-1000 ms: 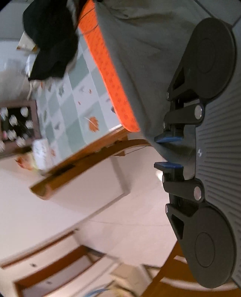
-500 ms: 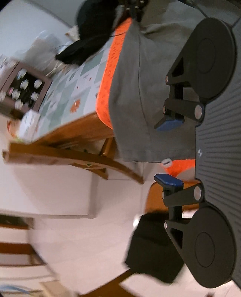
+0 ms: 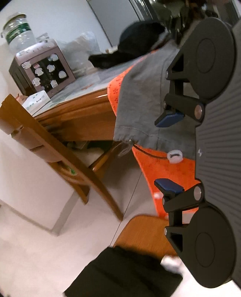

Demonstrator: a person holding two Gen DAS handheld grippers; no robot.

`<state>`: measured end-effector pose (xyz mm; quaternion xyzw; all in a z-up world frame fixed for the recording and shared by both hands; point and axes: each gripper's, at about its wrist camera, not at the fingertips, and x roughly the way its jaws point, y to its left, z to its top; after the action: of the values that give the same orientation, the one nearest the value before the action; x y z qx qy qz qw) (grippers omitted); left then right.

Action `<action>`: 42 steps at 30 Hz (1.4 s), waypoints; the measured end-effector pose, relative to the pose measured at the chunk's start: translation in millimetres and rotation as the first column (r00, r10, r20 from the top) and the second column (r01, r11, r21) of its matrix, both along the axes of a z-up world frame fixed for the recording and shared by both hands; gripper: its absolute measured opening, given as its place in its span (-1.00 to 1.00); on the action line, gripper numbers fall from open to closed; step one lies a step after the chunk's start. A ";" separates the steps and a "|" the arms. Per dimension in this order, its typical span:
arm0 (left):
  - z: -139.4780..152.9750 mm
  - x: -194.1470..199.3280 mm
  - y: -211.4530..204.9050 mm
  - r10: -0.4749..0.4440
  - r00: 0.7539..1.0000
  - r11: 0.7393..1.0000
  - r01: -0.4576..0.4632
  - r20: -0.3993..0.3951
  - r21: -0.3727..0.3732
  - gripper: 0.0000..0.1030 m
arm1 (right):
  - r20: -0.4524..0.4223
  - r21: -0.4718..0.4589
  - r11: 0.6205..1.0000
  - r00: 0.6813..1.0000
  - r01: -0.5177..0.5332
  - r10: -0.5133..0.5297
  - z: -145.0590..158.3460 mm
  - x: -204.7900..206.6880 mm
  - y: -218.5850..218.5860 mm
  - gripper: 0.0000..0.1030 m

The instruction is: Fold clothes

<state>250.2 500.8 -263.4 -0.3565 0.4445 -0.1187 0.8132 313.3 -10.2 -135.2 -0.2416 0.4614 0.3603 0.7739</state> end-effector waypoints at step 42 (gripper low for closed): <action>65.8 -38.2 19.6 0.230 0.942 0.960 -0.178 0.244 -0.217 -0.80 | 0.017 0.026 0.956 0.957 -0.291 0.291 12.4 1.7 18.2 -0.22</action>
<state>212.0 520.4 -197.6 -0.4584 0.2780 -0.1227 0.8352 315.0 7.9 -122.8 -0.2981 0.4109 0.4752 0.7187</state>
